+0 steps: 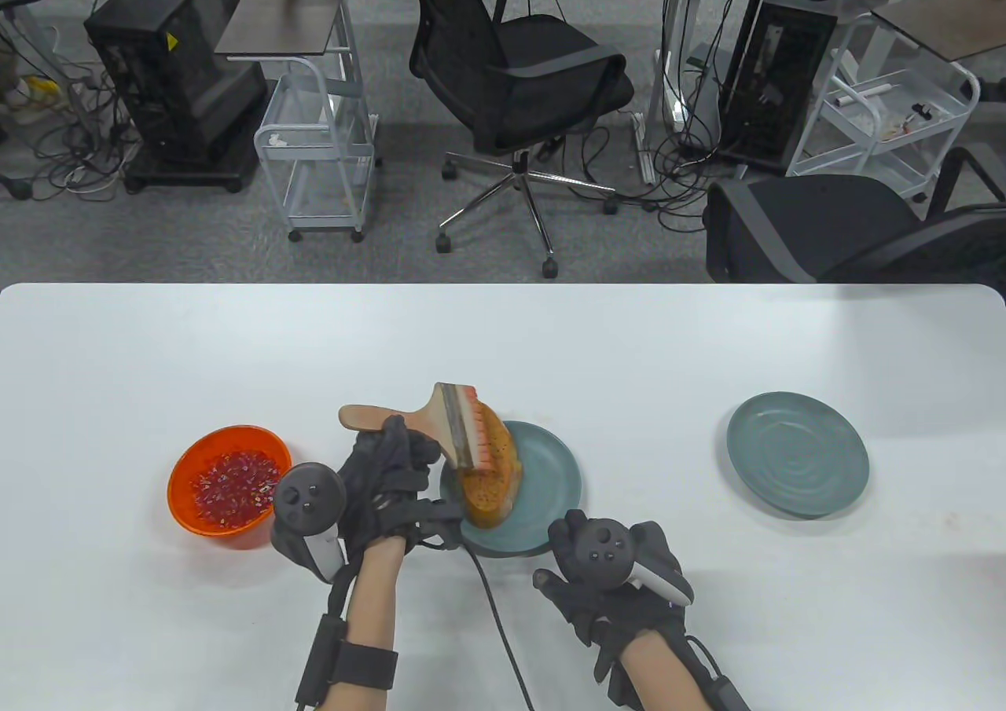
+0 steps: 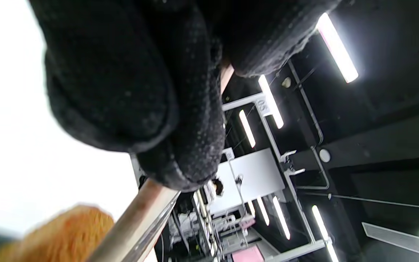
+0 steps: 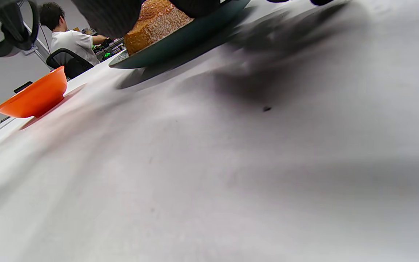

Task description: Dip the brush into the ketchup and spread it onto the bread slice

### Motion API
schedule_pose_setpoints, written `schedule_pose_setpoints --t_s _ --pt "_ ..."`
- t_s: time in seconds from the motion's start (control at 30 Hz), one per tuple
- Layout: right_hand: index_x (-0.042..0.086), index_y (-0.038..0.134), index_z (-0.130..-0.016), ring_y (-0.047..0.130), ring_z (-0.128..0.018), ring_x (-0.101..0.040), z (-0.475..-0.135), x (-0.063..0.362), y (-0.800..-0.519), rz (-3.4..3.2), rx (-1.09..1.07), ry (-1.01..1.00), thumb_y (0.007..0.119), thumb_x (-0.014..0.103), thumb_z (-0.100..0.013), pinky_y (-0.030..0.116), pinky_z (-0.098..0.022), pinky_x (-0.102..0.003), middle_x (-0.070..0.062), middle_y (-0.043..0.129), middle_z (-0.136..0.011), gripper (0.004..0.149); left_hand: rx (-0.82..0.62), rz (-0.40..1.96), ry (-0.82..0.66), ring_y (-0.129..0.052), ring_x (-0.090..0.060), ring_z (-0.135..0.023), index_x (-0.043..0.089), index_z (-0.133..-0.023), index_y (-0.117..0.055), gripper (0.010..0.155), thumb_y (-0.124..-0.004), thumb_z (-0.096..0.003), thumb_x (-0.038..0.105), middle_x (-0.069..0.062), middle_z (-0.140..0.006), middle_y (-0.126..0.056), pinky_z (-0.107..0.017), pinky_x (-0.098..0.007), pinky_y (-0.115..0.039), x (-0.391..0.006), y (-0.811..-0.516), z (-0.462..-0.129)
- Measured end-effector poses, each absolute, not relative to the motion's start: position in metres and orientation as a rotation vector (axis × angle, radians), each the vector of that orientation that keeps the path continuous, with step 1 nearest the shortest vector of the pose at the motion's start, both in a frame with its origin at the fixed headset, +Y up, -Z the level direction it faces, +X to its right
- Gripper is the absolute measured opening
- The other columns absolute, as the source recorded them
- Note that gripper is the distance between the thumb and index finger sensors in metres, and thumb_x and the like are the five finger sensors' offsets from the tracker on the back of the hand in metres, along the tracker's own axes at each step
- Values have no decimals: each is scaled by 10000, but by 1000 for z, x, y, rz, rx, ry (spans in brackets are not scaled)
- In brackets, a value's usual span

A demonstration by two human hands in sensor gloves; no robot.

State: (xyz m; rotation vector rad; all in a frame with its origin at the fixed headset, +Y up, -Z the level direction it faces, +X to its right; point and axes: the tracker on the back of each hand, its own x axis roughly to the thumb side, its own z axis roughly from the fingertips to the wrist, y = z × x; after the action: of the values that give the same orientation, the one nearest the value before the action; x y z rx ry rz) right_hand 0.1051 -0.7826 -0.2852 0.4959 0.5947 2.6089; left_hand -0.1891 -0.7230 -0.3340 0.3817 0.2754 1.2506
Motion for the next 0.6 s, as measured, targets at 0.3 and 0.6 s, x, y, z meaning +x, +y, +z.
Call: schedule_pose_setpoints --t_s 0.3,0.6 --pt "54 299 -1154 188 -1030 -563 -285 107 -783 2605 501 593 589 451 -661 323 -692 -677 -266 110 -1136 697 493 1027 324 -1217 -188 -345 -127 -805 -879 527 -780 -587 343 -234 -566 -1075 -240 -343 -1052 -204 -711 -327" --pt "51 298 -1154 185 -1028 -566 -286 106 -782 2605 499 597 588 452 -661 323 -691 -679 -269 109 -1135 699 336 1183 207 -1215 -207 -324 -142 -793 -885 529 -794 -583 335 -248 -547 -1075 -228 -356 -1044 -175 -717 -336"
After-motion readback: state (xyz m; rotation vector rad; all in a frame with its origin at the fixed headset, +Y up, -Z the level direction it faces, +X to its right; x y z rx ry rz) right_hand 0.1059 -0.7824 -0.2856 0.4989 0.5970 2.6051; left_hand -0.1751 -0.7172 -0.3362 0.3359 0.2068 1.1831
